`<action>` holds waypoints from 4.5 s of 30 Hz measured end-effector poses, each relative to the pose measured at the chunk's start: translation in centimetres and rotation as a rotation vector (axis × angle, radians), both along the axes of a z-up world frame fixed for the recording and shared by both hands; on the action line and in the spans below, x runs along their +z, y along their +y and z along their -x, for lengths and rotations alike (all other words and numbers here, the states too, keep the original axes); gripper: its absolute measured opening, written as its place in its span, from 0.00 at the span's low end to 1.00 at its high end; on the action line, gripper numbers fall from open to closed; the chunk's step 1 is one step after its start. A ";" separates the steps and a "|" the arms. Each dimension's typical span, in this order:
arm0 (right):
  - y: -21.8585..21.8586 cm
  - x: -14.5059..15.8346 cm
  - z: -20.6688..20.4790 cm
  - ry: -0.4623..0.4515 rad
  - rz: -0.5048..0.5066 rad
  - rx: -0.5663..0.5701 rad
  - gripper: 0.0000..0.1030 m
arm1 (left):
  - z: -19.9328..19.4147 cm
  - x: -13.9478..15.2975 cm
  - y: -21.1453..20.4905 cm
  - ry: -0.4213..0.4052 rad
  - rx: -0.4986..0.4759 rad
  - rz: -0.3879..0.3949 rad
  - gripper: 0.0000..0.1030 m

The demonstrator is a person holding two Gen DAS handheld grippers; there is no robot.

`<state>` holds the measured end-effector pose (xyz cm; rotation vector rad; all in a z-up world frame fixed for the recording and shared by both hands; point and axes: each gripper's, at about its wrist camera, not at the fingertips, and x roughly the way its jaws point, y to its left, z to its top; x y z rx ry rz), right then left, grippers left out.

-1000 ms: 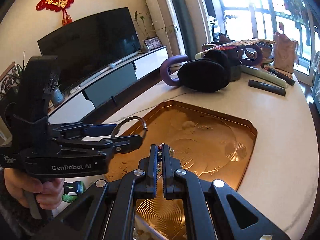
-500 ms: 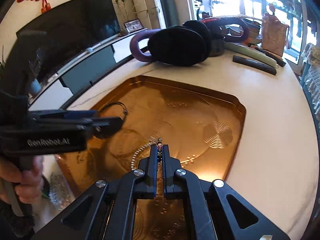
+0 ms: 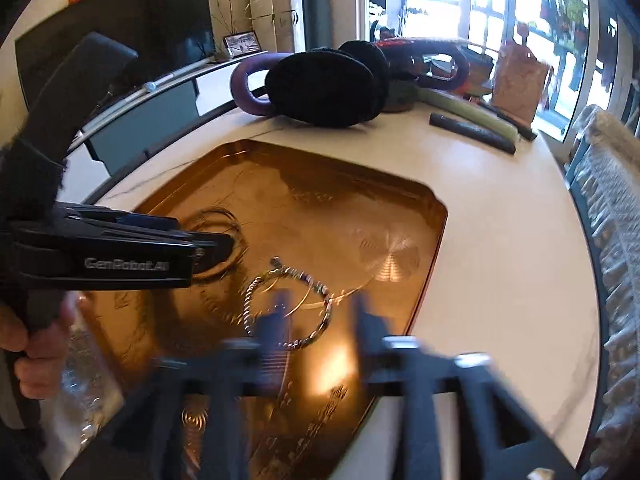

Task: Organize jewelry
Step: 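Carry the bangle with the left tool into the copper tray while the right tool drops the chain bracelet there, then grasp the black-and-green watch with the left tool while the right tool reaches toward the beaded bracelets, then lift the watch with the left tool while the right tool grasps and lifts a black-and-white beaded bracelet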

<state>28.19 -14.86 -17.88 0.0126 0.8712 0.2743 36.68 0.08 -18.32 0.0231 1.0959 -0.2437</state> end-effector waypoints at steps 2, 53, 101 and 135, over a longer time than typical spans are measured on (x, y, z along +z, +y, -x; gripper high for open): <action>-0.6 0.9 0.9 -0.020 -0.035 -0.010 0.78 | 1.3 1.5 -0.3 -0.081 -0.014 -0.043 0.78; 4.5 -0.1 14.7 0.049 -0.004 0.360 0.13 | 16.4 0.5 9.9 -0.110 -0.178 -0.162 0.26; 5.7 0.0 15.2 -0.001 0.099 0.299 0.09 | 17.2 1.5 10.0 -0.127 -0.156 -0.082 0.23; 1.0 11.5 15.5 -0.262 -0.092 0.124 0.09 | 19.6 12.5 6.2 -0.477 -0.101 0.070 0.23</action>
